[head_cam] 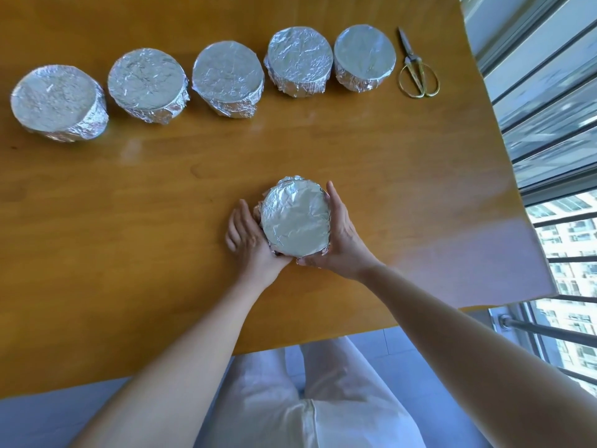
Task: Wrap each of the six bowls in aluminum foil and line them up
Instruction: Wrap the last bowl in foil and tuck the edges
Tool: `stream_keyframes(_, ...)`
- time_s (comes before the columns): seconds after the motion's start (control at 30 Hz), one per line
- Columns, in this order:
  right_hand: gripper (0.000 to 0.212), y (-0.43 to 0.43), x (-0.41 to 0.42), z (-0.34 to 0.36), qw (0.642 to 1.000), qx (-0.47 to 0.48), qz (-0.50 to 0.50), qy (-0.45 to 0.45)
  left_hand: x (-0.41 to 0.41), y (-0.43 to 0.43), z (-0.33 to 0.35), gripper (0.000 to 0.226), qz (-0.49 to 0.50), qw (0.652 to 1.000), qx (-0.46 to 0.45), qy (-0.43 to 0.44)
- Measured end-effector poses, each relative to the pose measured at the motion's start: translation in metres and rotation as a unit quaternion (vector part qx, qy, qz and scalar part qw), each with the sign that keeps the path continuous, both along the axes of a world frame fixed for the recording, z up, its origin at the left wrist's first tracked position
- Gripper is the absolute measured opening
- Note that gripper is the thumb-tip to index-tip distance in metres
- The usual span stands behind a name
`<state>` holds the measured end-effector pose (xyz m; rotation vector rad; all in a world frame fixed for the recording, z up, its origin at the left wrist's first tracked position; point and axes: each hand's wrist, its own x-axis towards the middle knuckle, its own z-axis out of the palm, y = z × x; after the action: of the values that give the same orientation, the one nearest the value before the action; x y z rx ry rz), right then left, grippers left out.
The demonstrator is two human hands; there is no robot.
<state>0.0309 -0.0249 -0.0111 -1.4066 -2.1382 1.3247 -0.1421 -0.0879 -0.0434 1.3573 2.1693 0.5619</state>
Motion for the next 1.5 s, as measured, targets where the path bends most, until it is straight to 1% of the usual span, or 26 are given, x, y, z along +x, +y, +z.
stream_keyframes(0.1, 0.141, 0.000, 0.000, 0.001, 1.000, 0.000, 0.000, -0.003, -0.003, 0.001, 0.001, 0.137, -0.015, 0.999, -0.038, 0.018)
stream_keyframes(0.17, 0.141, 0.001, 0.000, 0.002, 1.000, -0.001, 0.007, -0.007, -0.009, -0.001, 0.008, 0.142, -0.038, 0.998, -0.058, 0.006)
stream_keyframes(0.27, 0.144, 0.002, 0.002, 0.003, 1.000, -0.002, 0.021, -0.019, -0.034, -0.014, 0.019, 0.147, -0.122, 0.988, -0.092, -0.019)
stream_keyframes(0.33, 0.146, 0.003, 0.002, 0.005, 0.999, 0.000, 0.034, -0.020, -0.054, -0.026, 0.025, 0.138, -0.178, 0.980, -0.091, -0.012)
stream_keyframes(0.37, 0.146, 0.004, 0.003, 0.004, 0.999, -0.001, 0.040, -0.024, -0.062, -0.030, 0.027, 0.129, -0.189, 0.979, -0.075, -0.013)
stream_keyframes(0.47, 0.149, 0.008, 0.004, 0.007, 0.998, -0.001, 0.052, -0.030, -0.067, -0.022, 0.039, 0.105, -0.202, 0.978, 0.039, 0.038)
stream_keyframes(0.57, 0.150, 0.009, 0.004, 0.008, 0.998, 0.005, 0.055, -0.038, -0.041, 0.006, 0.057, 0.091, -0.277, 0.948, 0.124, 0.098)
stream_keyframes(0.6, 0.149, 0.010, 0.004, 0.009, 0.998, 0.006, 0.055, -0.036, -0.028, 0.016, 0.063, 0.089, -0.301, 0.937, 0.139, 0.112)
stream_keyframes(0.67, 0.144, 0.010, 0.004, 0.010, 0.998, 0.013, 0.059, -0.030, -0.003, 0.031, 0.069, 0.088, -0.337, 0.920, 0.131, 0.150)
stream_keyframes(0.77, 0.137, 0.011, 0.003, 0.010, 0.998, 0.015, 0.062, -0.018, 0.016, 0.043, 0.058, 0.092, -0.338, 0.916, 0.056, 0.210)
stream_keyframes(0.87, 0.143, 0.012, 0.004, 0.005, 0.999, 0.009, 0.049, -0.017, 0.013, 0.045, 0.043, 0.097, -0.324, 0.913, 0.005, 0.247)
stream_keyframes(0.97, 0.145, 0.012, 0.005, 0.003, 0.999, 0.006, 0.039, -0.019, 0.010, 0.044, 0.040, 0.100, -0.328, 0.907, 0.007, 0.262)
stream_keyframes(1.13, 0.137, 0.011, 0.007, 0.003, 0.999, 0.005, 0.035, 0.003, 0.017, 0.048, 0.046, 0.104, -0.341, 0.903, 0.020, 0.261)
stream_keyframes(1.37, 0.149, 0.010, 0.018, -0.005, 0.999, 0.029, 0.028, -0.007, 0.017, 0.048, 0.040, 0.106, -0.330, 0.906, 0.011, 0.266)
stream_keyframes(1.43, 0.147, 0.008, 0.026, -0.003, 0.999, 0.039, 0.025, -0.008, 0.017, 0.048, 0.040, 0.106, -0.326, 0.907, 0.017, 0.265)
stream_keyframes(1.5, 0.140, 0.006, 0.036, -0.002, 0.998, 0.057, 0.019, -0.013, 0.017, 0.047, 0.038, 0.106, -0.326, 0.907, 0.022, 0.265)
